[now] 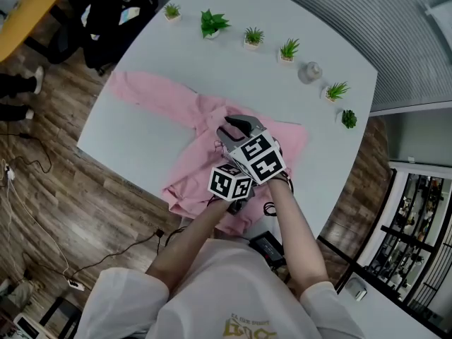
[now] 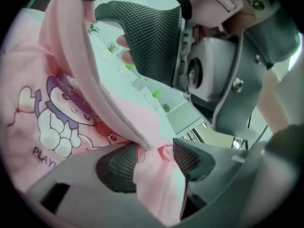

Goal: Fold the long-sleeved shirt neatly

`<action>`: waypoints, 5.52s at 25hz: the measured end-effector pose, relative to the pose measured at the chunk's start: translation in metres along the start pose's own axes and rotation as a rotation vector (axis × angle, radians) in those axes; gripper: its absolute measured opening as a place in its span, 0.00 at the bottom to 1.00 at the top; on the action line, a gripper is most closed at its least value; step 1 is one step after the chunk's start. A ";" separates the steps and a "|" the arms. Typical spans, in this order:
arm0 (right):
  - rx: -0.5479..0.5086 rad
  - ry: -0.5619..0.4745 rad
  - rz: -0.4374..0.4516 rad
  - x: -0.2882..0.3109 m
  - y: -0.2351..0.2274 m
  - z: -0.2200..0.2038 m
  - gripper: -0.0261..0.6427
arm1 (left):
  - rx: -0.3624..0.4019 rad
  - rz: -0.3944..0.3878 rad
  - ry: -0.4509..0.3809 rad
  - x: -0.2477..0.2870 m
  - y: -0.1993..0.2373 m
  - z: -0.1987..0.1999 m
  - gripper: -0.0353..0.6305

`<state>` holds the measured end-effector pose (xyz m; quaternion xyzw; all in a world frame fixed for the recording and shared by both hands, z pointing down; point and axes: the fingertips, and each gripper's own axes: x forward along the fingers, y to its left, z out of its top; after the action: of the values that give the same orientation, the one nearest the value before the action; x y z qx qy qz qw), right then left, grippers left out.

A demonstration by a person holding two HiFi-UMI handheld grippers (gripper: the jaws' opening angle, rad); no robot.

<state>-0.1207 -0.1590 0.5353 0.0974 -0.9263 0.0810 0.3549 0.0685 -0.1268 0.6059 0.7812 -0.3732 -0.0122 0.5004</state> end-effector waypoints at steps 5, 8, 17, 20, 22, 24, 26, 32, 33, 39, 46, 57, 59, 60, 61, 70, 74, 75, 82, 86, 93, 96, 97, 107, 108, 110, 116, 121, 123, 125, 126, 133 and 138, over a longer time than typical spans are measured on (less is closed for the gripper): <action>-0.013 -0.038 -0.106 -0.003 -0.016 0.011 0.23 | -0.005 0.000 -0.017 -0.006 0.001 0.002 0.40; -0.010 -0.036 -0.132 -0.001 -0.020 0.015 0.21 | 0.000 0.000 -0.008 -0.005 0.000 0.000 0.38; 0.083 -0.048 -0.037 0.003 -0.004 0.012 0.37 | -0.010 0.024 -0.021 -0.018 0.007 0.001 0.35; 0.153 -0.095 -0.075 -0.015 -0.019 0.011 0.37 | 0.005 0.030 -0.021 -0.024 0.010 0.004 0.35; 0.192 -0.122 -0.121 -0.031 -0.032 0.004 0.37 | 0.039 0.038 0.010 -0.027 0.009 0.002 0.36; 0.236 -0.134 -0.173 -0.049 -0.045 -0.012 0.35 | 0.080 0.049 0.039 -0.031 0.009 0.001 0.37; 0.286 -0.123 -0.216 -0.063 -0.056 -0.036 0.35 | 0.116 0.062 0.047 -0.038 0.010 0.002 0.37; 0.395 -0.039 -0.307 -0.087 -0.071 -0.111 0.35 | 0.220 0.077 0.068 -0.055 0.008 0.012 0.40; 0.413 -0.024 -0.320 -0.089 -0.073 -0.123 0.35 | 0.252 0.076 0.076 -0.058 0.005 0.014 0.41; 0.464 0.023 -0.384 -0.102 -0.079 -0.163 0.35 | 0.412 0.188 0.104 -0.074 0.010 0.048 0.40; 0.459 0.026 -0.414 -0.107 -0.073 -0.179 0.35 | 0.560 0.412 0.096 -0.092 0.041 0.101 0.41; 0.444 0.043 -0.431 -0.116 -0.066 -0.190 0.33 | 0.570 0.730 0.177 -0.089 0.125 0.130 0.46; 0.439 0.035 -0.426 -0.116 -0.065 -0.189 0.32 | 0.606 0.765 0.200 -0.090 0.131 0.130 0.34; 0.436 0.033 -0.425 -0.116 -0.065 -0.189 0.32 | 0.621 0.779 0.195 -0.091 0.132 0.132 0.29; 0.433 0.033 -0.425 -0.117 -0.065 -0.189 0.32 | 0.628 0.786 0.177 -0.092 0.130 0.135 0.23; 0.451 0.011 -0.442 -0.120 -0.073 -0.185 0.31 | 0.475 0.698 -0.283 -0.136 0.105 0.180 0.14; 0.454 0.018 -0.438 -0.118 -0.072 -0.187 0.31 | 0.450 0.755 -0.204 -0.148 0.136 0.152 0.15; 0.454 0.020 -0.437 -0.117 -0.072 -0.187 0.31 | 0.458 0.761 -0.197 -0.150 0.138 0.150 0.16; 0.481 0.026 -0.497 -0.116 -0.088 -0.188 0.31 | 0.454 0.762 -0.247 -0.170 0.130 0.158 0.38; 0.582 0.035 -0.624 -0.124 -0.124 -0.199 0.35 | 0.527 0.769 -0.293 -0.184 0.116 0.183 0.44; 0.541 0.108 -0.770 -0.125 -0.148 -0.204 0.23 | 0.649 0.783 -0.073 -0.148 0.138 0.169 0.40; 0.499 0.186 -0.749 -0.116 -0.146 -0.213 0.12 | 0.674 0.807 -0.016 -0.144 0.146 0.162 0.26; 0.497 0.201 -0.738 -0.114 -0.146 -0.216 0.08 | 0.687 0.820 -0.010 -0.145 0.147 0.161 0.20; 0.615 0.069 -0.780 -0.161 -0.156 -0.224 0.07 | 0.701 0.760 -0.106 -0.144 0.125 0.170 0.09; 0.641 0.057 -0.793 -0.168 -0.159 -0.228 0.07 | 0.691 0.747 -0.127 -0.145 0.121 0.172 0.09; 0.690 0.045 -0.810 -0.177 -0.163 -0.238 0.06 | 0.656 0.723 -0.169 -0.146 0.118 0.173 0.09; 0.770 0.054 -0.800 -0.176 -0.155 -0.265 0.06 | 0.552 0.750 -0.114 -0.148 0.147 0.143 0.11; 0.779 -0.052 -0.793 -0.179 -0.152 -0.255 0.20 | 0.502 0.725 -0.236 -0.157 0.132 0.159 0.16; 0.770 -0.100 -0.811 -0.186 -0.149 -0.246 0.21 | 0.491 0.702 -0.268 -0.158 0.124 0.168 0.21; 0.802 -0.203 -0.805 -0.196 -0.142 -0.231 0.22 | 0.454 0.657 -0.253 -0.156 0.119 0.168 0.25; 0.841 -0.283 -0.775 -0.200 -0.136 -0.221 0.25 | 0.428 0.628 -0.236 -0.154 0.117 0.166 0.28; 0.871 -0.762 -0.565 -0.233 -0.091 -0.132 0.21 | 0.430 0.508 -0.205 -0.145 0.097 0.159 0.26; 0.868 -0.963 -0.523 -0.265 -0.073 -0.105 0.20 | 0.401 0.406 -0.306 -0.149 0.070 0.171 0.32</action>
<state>0.1575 -0.1740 0.4402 0.4752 -0.8106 0.3033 -0.1584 -0.1460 -0.1855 0.5235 0.7630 -0.5871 0.0445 0.2668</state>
